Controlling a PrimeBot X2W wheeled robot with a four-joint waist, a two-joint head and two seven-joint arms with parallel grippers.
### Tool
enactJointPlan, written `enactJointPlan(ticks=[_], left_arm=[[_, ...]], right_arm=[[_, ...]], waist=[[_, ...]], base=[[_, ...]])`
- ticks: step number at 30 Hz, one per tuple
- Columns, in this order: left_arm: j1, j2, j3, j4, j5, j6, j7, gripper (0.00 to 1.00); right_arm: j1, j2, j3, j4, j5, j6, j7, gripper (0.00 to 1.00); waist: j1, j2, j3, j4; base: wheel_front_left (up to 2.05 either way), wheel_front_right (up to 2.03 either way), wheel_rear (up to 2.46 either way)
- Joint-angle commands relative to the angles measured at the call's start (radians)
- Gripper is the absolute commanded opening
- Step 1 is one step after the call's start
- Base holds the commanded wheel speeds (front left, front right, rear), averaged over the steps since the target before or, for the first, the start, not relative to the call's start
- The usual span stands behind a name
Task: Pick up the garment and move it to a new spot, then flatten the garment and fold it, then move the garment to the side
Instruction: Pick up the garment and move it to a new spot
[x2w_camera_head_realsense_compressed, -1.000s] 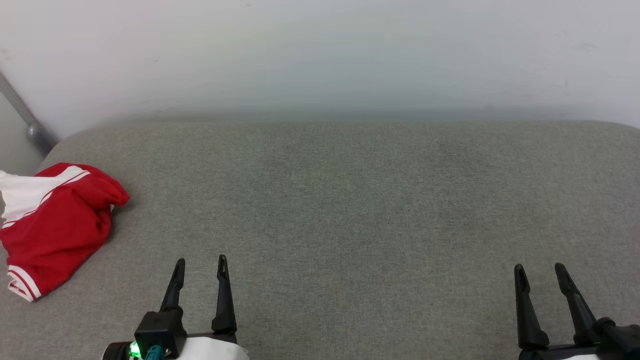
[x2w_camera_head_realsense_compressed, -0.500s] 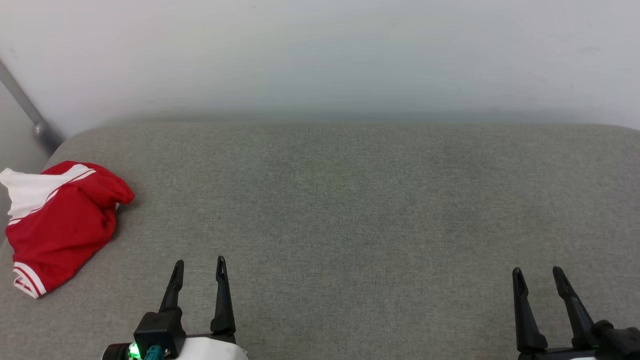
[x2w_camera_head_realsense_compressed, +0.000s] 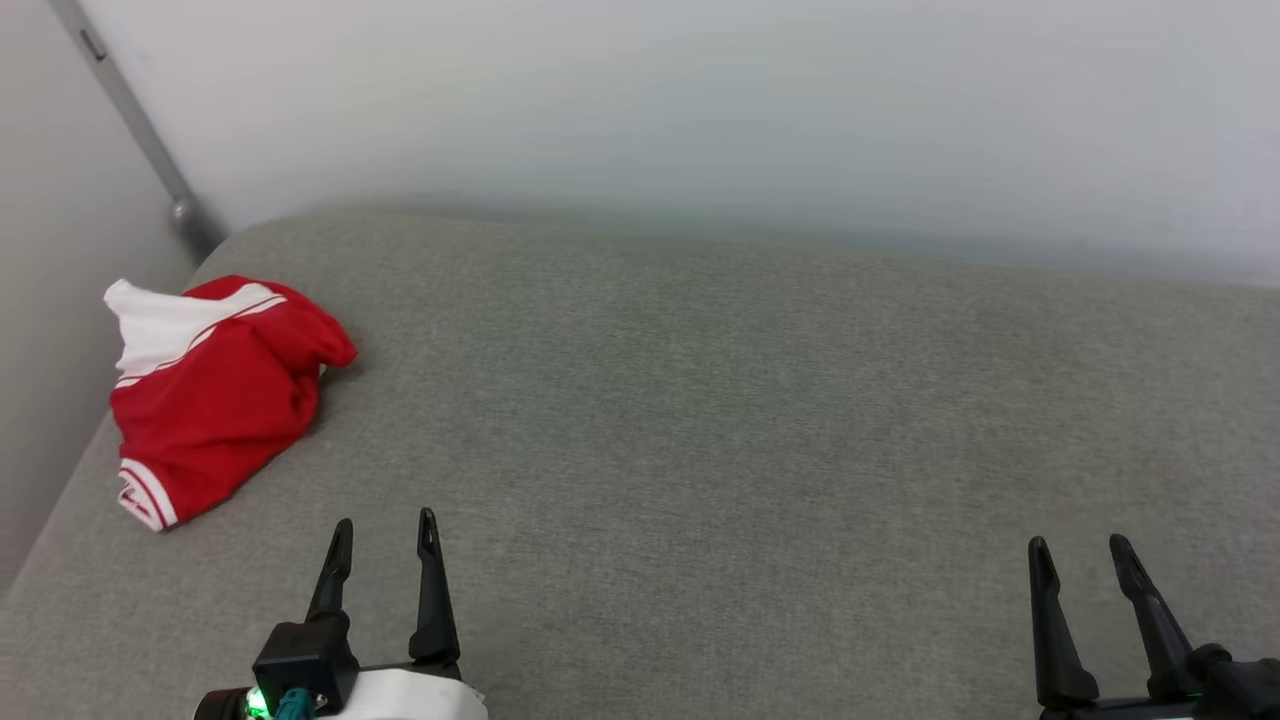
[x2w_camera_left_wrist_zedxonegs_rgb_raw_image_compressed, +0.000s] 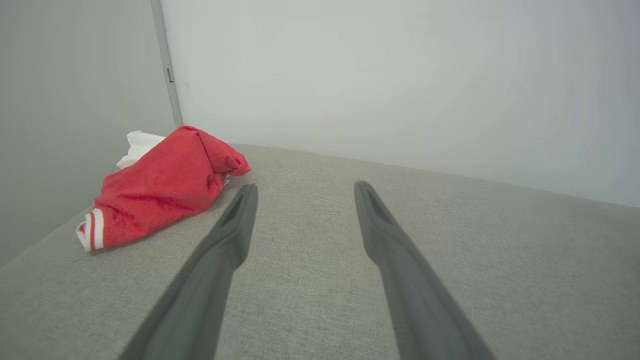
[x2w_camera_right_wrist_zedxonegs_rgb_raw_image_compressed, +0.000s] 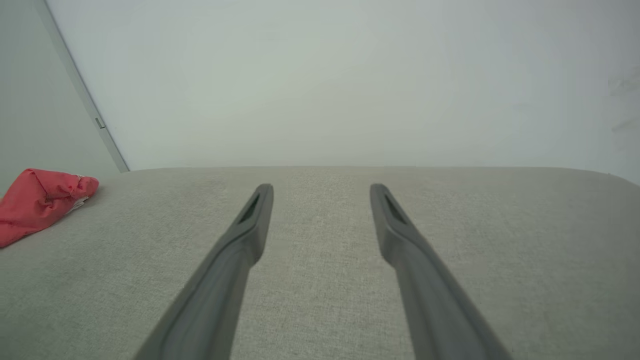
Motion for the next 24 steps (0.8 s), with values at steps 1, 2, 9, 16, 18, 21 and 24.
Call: enactJointPlan(ticks=[1,2,9,16,18,21,24], left_arm=[[-0.013,0.001,0.006,-0.003,-0.01,0.005,-0.003,1.0],[-0.013,0.001,0.006,-0.003,-0.005,0.005,-0.003,1.0],[-0.014,0.0,0.022,-0.004,-0.003,0.013,-0.003,1.0],[-0.002,0.0,0.035,-0.004,-0.007,0.022,-0.003,1.0],[0.002,0.0,0.038,-0.004,-0.011,0.024,-0.003,1.0],[0.005,0.0,0.041,-0.009,-0.017,0.03,-0.003,1.0],[0.007,0.0,0.045,-0.011,-0.016,0.033,-0.003,1.0]], right_arm=[[0.008,0.003,0.001,-0.005,0.0,0.0,-0.002,1.0],[0.006,0.003,0.0,-0.006,0.0,0.0,-0.002,1.0],[0.003,0.003,0.005,-0.008,-0.005,0.0,-0.002,1.0],[0.008,0.003,0.009,-0.011,-0.013,0.0,-0.002,1.0],[0.008,0.003,0.008,-0.011,-0.012,0.0,-0.002,1.0],[0.007,0.003,0.011,-0.012,-0.014,0.0,-0.002,1.0],[0.008,0.003,0.012,-0.011,-0.015,0.0,-0.002,1.0]], waist=[[0.0,0.0,0.008,0.046],[0.0,0.0,0.01,0.062],[0.0,0.0,0.011,0.177],[0.0,0.0,0.01,0.281],[0.0,0.0,0.01,0.305],[0.0,0.0,0.008,0.333],[0.0,0.0,0.008,0.346]], base=[[0.0,0.0,0.0],[0.0,0.0,0.0],[0.0,0.0,0.0],[0.0,0.0,0.0],[0.0,0.0,0.0],[0.0,0.0,0.0],[0.0,0.0,0.0]])
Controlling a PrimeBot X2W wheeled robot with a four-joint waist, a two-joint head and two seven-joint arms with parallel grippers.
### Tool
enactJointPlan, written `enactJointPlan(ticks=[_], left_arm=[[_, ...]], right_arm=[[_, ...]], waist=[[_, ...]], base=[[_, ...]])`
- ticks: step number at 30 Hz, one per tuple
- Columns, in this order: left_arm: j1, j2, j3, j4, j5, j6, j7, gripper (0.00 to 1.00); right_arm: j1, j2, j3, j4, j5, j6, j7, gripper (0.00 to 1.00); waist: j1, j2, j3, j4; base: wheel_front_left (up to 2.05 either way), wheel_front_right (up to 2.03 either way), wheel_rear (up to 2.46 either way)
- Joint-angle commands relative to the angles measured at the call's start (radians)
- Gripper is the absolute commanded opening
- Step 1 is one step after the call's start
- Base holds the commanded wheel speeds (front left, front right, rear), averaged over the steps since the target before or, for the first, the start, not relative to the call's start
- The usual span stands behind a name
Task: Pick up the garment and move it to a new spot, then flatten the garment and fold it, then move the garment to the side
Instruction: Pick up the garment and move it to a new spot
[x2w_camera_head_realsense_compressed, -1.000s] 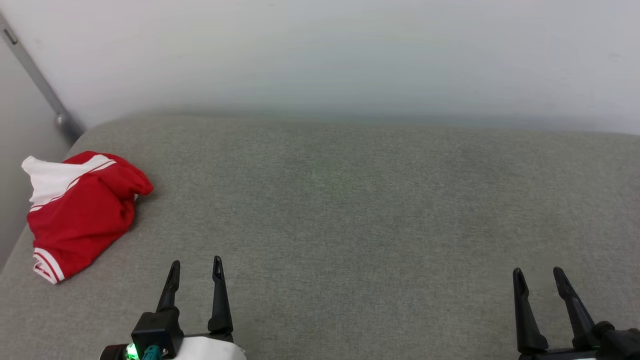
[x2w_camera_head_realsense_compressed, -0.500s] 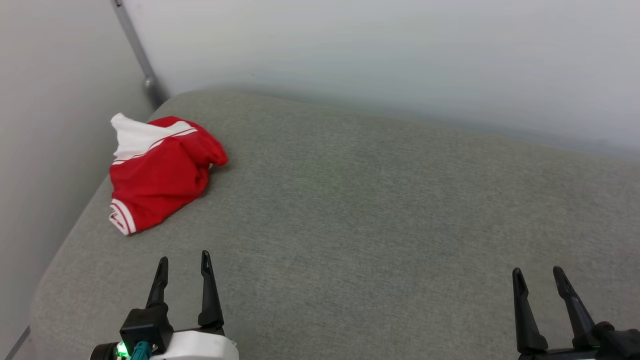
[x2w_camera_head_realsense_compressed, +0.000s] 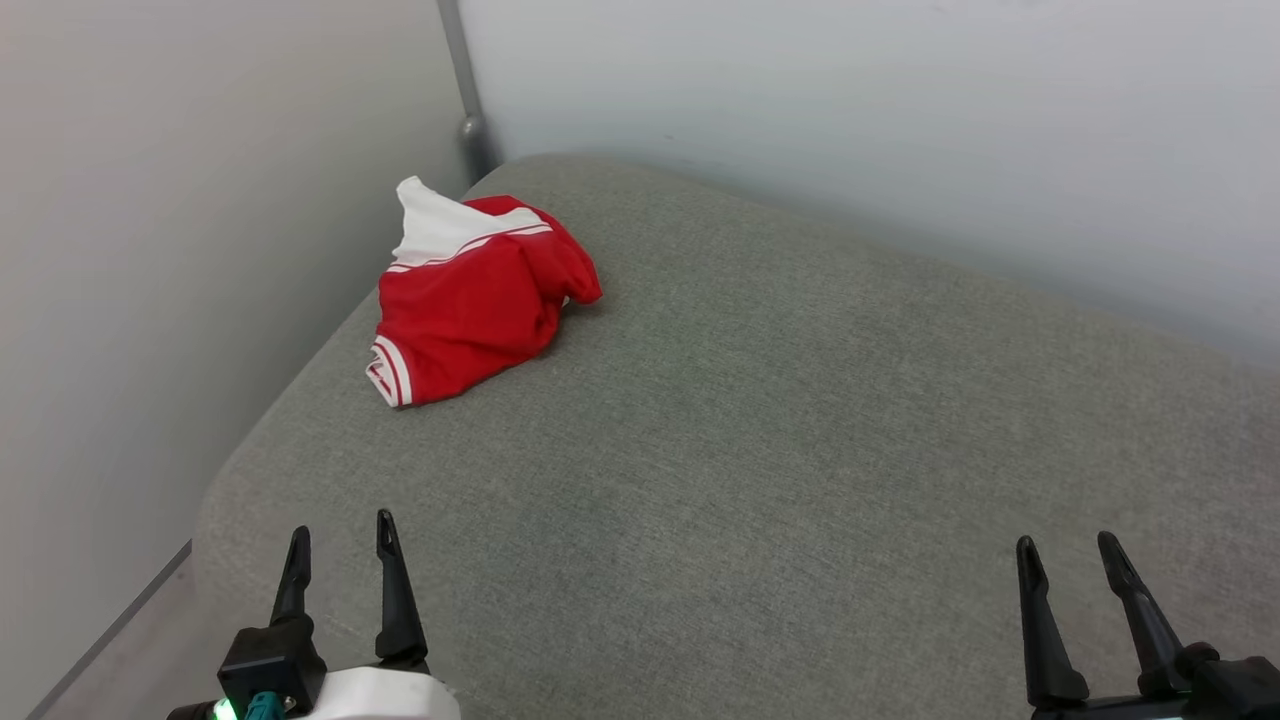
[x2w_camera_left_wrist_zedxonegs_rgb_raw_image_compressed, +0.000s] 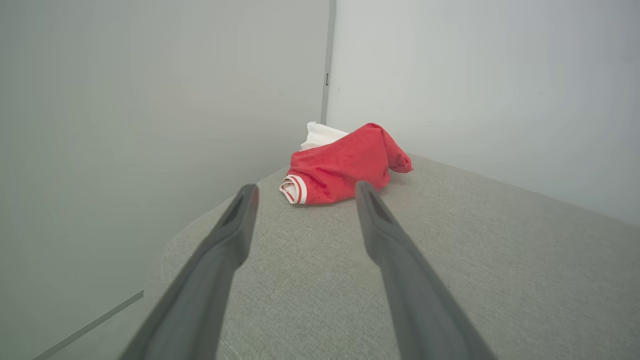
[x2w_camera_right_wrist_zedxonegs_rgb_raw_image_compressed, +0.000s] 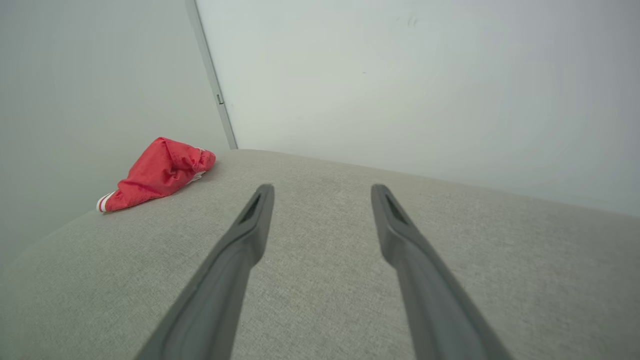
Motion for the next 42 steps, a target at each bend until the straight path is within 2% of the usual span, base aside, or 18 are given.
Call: enactJointPlan(ticks=[1,11,15,19,24,26,31,36,42], left_arm=[[0.003,0.0,-0.001,-0.002,0.001,0.005,-0.003,1.0],[0.008,0.0,0.015,0.01,-0.009,0.009,-0.003,1.0],[-0.044,0.002,0.045,0.037,0.014,-0.027,-0.003,1.0],[-0.139,0.04,0.1,0.08,0.027,-0.073,-0.003,1.0],[-0.312,0.108,0.176,0.16,0.003,-0.12,-0.003,1.0],[-0.4,0.152,0.202,0.193,-0.005,-0.136,-0.003,1.0],[-0.598,0.238,0.25,0.284,-0.042,-0.159,0.025,1.0],[-0.784,0.355,0.275,0.366,-0.077,-0.203,0.125,1.0],[-0.985,0.502,0.238,0.495,-0.126,-0.275,0.368,1.0]], right_arm=[[0.008,0.002,-0.001,-0.003,-0.003,0.0,-0.002,1.0],[0.0,0.002,0.01,0.002,-0.009,0.0,-0.002,1.0],[-0.006,0.003,0.012,-0.001,-0.015,0.0,-0.002,1.0],[-0.028,0.002,0.013,-0.008,-0.027,0.0,-0.002,1.0],[-0.058,0.002,0.002,-0.019,-0.052,0.0,-0.002,1.0],[-0.073,0.002,-0.005,-0.025,-0.065,0.0,-0.002,1.0],[-0.11,0.002,-0.029,-0.043,-0.093,0.0,-0.002,1.0],[-0.15,0.002,-0.044,-0.071,-0.114,0.0,-0.002,1.0],[-0.198,0.002,-0.063,-0.109,-0.139,0.0,-0.002,1.0]], waist=[[0.0,-0.0001,-0.001,0.013],[0.0,-0.0001,0.005,0.01],[0.0,-0.0001,0.014,-0.009],[0.0,-0.0001,0.037,-0.033],[0.0,-0.0001,0.094,-0.074],[0.0,-0.0001,0.125,-0.094],[0.0,-0.0001,0.206,-0.142],[0.0,-0.0001,0.293,-0.203],[0.0,-0.0001,0.391,-0.262]], base=[[0.0,0.0,0.0],[0.0,0.0,0.0],[0.0,0.0,0.0],[0.0,0.0,0.0],[0.0,0.0,0.0],[0.0,0.0,0.0],[0.0,0.0,0.0],[0.0,0.0,0.0],[0.0,0.0,0.0]])
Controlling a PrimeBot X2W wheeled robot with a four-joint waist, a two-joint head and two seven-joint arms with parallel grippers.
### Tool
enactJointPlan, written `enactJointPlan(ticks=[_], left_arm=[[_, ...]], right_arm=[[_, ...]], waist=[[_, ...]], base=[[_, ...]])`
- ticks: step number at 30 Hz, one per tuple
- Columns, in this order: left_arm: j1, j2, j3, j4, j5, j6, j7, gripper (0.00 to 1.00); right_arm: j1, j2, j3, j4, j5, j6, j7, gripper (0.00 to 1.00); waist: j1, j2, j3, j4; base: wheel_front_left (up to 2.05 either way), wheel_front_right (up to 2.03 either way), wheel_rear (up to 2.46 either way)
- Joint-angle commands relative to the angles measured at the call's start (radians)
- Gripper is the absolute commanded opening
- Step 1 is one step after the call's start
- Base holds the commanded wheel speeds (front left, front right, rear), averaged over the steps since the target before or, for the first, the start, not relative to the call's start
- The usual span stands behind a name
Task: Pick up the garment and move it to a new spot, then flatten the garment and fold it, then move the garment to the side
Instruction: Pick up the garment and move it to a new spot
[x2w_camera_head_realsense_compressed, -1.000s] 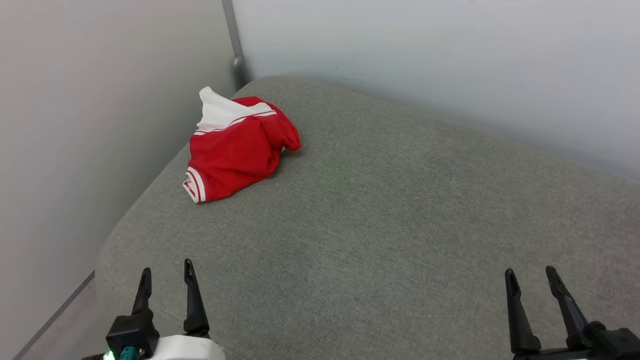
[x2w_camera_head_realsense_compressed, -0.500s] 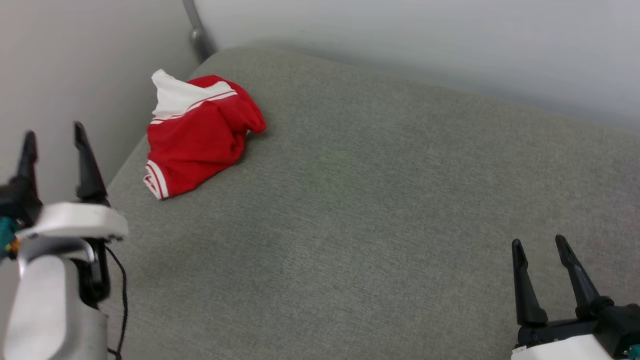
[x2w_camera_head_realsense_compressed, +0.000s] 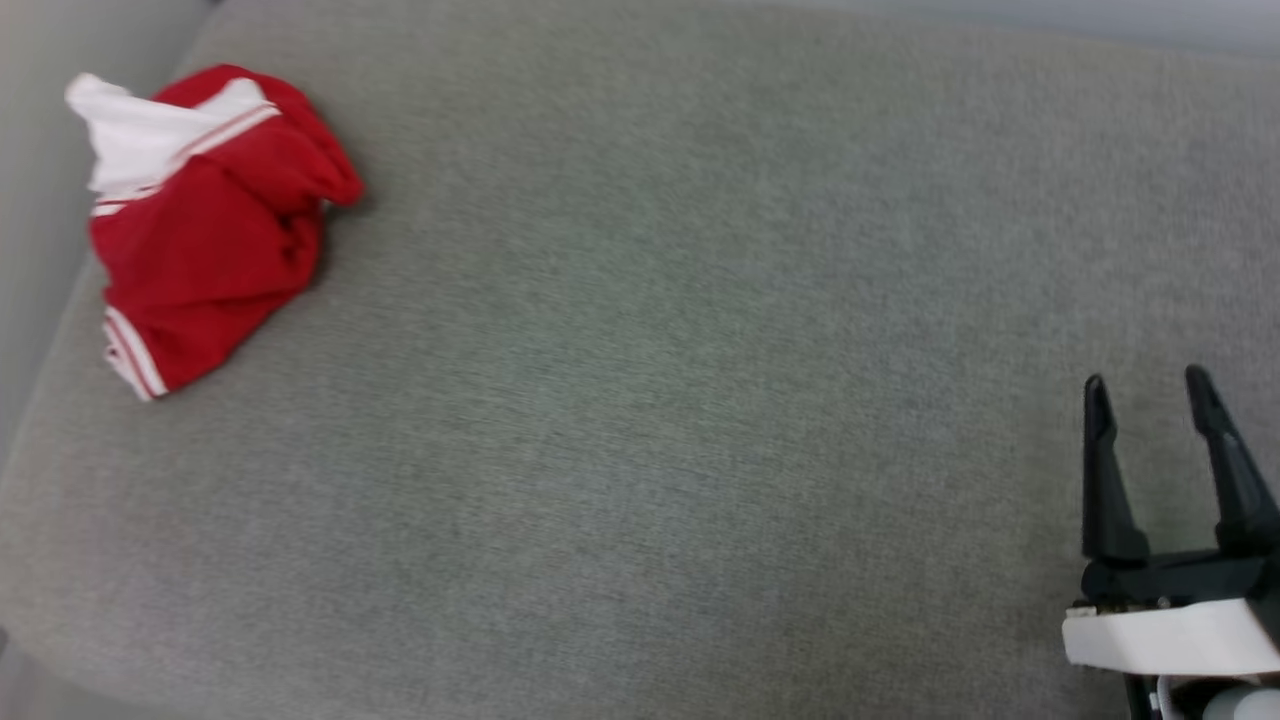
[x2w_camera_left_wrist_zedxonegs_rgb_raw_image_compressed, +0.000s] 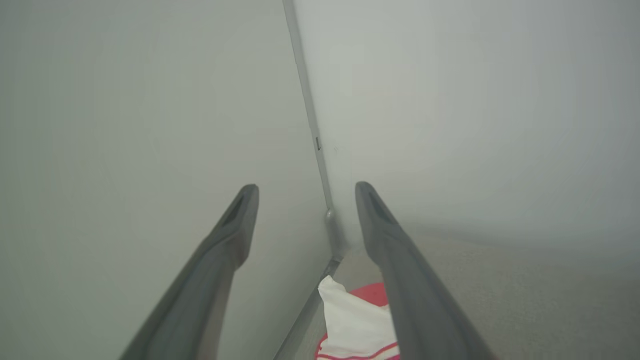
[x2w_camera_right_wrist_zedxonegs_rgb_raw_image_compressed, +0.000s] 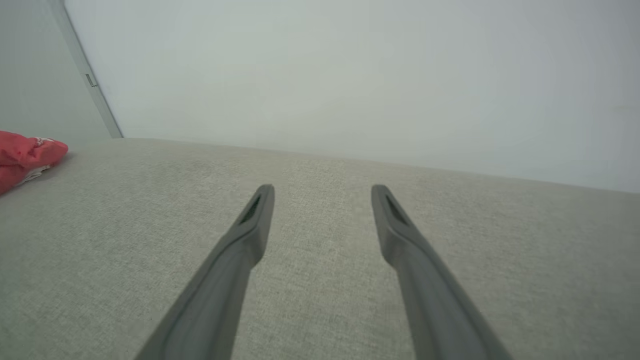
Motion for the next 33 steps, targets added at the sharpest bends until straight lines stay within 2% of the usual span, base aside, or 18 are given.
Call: enactJointPlan(ticks=[1,7,16,19,28,29,30,31,33], left_arm=[[-0.03,0.015,-0.014,0.024,-0.016,-0.01,0.044,1.0],[-0.129,0.092,-0.11,0.112,-0.119,-0.025,0.328,1.0],[-0.103,0.218,-0.272,0.1,-0.419,-0.025,0.752,1.0],[-0.078,0.245,-0.295,0.088,-0.474,-0.025,0.81,1.0],[0.006,0.235,-0.383,0.11,-0.526,-0.025,0.822,1.0],[0.005,0.233,-0.389,0.115,-0.532,-0.025,0.818,0.91],[0.002,0.231,-0.397,0.12,-0.536,-0.025,0.814,0.07],[0.002,0.231,-0.406,0.123,-0.54,-0.025,0.814,0.0],[-0.002,0.24,-0.415,0.123,-0.55,-0.025,0.809,0.0]], right_arm=[[-0.023,0.002,-0.002,-0.01,-0.009,0.0,-0.002,1.0],[-0.069,0.002,-0.024,-0.048,-0.026,0.0,-0.002,1.0],[-0.122,0.002,-0.016,-0.112,-0.049,0.0,-0.002,1.0],[-0.126,0.002,-0.014,-0.125,-0.052,0.0,-0.002,1.0],[-0.156,0.002,-0.002,-0.12,-0.058,0.0,-0.002,1.0],[-0.157,0.002,-0.002,-0.118,-0.057,0.0,-0.002,1.0],[-0.158,0.002,-0.002,-0.116,-0.056,0.0,-0.002,1.0],[-0.158,0.002,-0.002,-0.113,-0.055,0.0,-0.002,1.0],[-0.155,0.002,-0.002,-0.105,-0.052,0.0,-0.002,1.0]], waist=[[-0.0003,-0.0001,0.068,-0.053],[-0.0003,-0.0001,0.149,-0.087],[-0.0003,-0.0001,0.257,-0.124],[-0.0003,-0.0001,0.285,-0.13],[-0.0003,-0.0001,0.324,-0.149],[-0.0003,-0.0001,0.325,-0.151],[-0.0003,-0.0001,0.325,-0.152],[-0.0003,-0.0001,0.323,-0.153],[-0.0003,-0.0001,0.311,-0.152]], base=[[0.0,0.0,0.0],[0.0,0.0,0.0],[0.0,0.0,0.0],[0.0,0.0,0.0],[0.0,0.0,0.0],[0.0,0.0,0.0],[0.0,0.0,0.0],[0.0,0.0,0.0],[0.0,0.0,0.0]])
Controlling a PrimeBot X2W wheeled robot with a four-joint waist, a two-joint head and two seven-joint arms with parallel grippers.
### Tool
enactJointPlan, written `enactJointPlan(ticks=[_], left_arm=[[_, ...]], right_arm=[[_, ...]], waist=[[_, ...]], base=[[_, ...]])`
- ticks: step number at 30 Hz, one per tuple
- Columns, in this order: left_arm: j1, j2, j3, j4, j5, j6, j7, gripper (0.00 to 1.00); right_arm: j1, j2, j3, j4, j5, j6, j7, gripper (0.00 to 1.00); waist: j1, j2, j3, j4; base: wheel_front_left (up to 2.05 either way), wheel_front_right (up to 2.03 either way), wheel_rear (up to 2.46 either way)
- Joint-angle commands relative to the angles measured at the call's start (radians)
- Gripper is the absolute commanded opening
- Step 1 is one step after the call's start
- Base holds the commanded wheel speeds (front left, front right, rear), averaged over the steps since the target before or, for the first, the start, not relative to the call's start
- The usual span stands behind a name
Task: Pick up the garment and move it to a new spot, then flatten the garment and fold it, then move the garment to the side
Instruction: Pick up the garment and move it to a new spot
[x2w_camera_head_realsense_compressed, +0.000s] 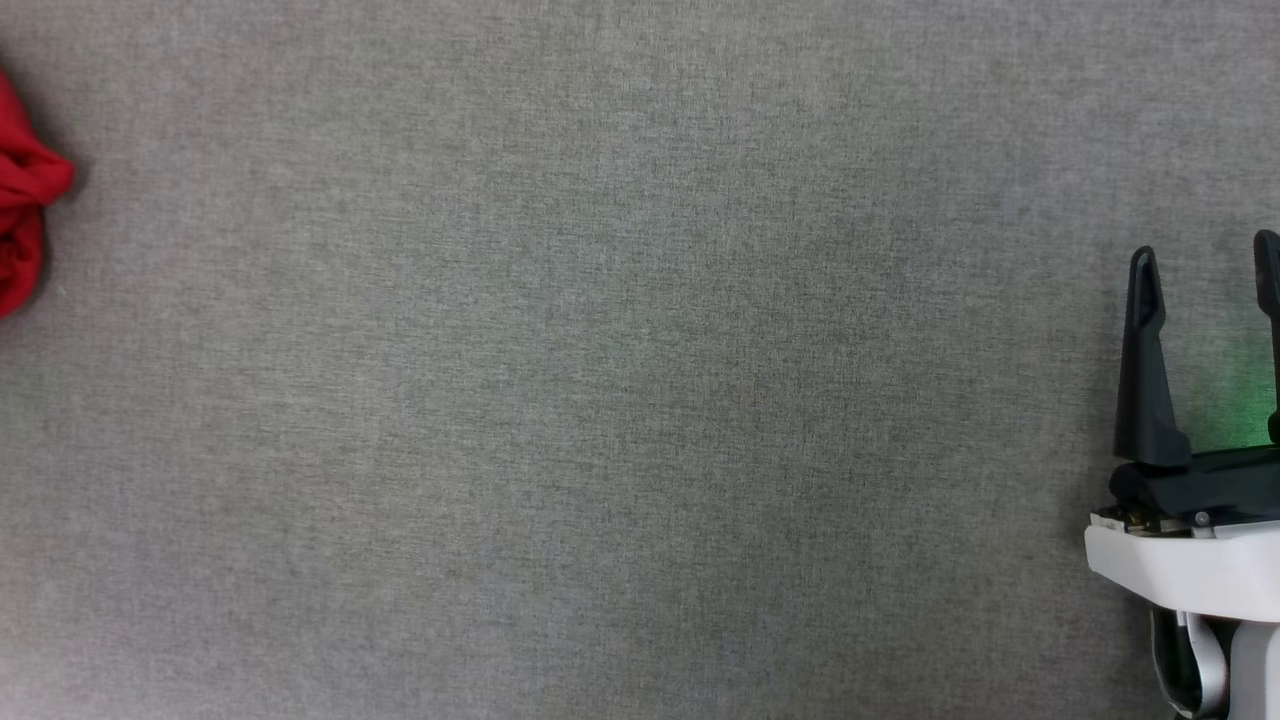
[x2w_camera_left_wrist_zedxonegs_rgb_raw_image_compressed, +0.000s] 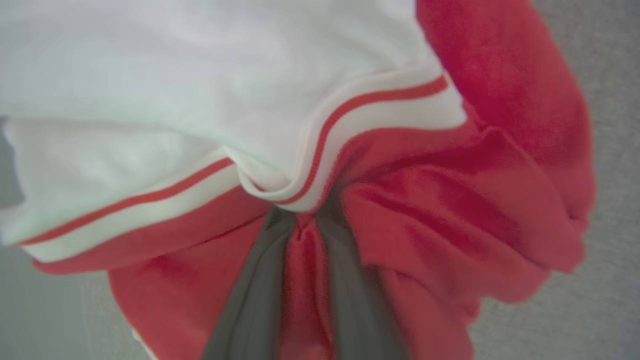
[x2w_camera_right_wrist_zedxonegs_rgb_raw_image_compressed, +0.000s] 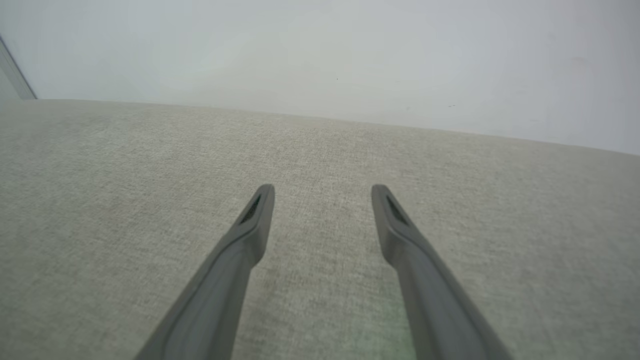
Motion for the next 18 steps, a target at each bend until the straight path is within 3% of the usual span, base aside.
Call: enactJointPlan(ticks=[1,9,18], left_arm=[[0.032,-0.019,-0.028,0.018,-0.009,0.0,0.001,0.0],[-0.014,0.059,-0.066,-0.043,-0.004,0.001,-0.053,0.0],[-0.098,0.13,-0.187,-0.251,0.028,0.0,-0.043,0.0]], right_arm=[[-0.005,0.002,0.002,0.008,0.003,0.0,-0.002,1.0],[0.017,0.002,0.019,0.044,0.036,0.0,-0.002,1.0],[0.058,0.002,0.037,0.103,0.089,0.0,-0.002,1.0]], waist=[[-0.0001,0.0,-0.017,0.001],[-0.0001,0.0,-0.123,0.007],[-0.0001,0.0,-0.293,-0.007]], base=[[0.0,0.0,0.0],[0.0,0.0,0.0],[0.0,0.0,0.0]])
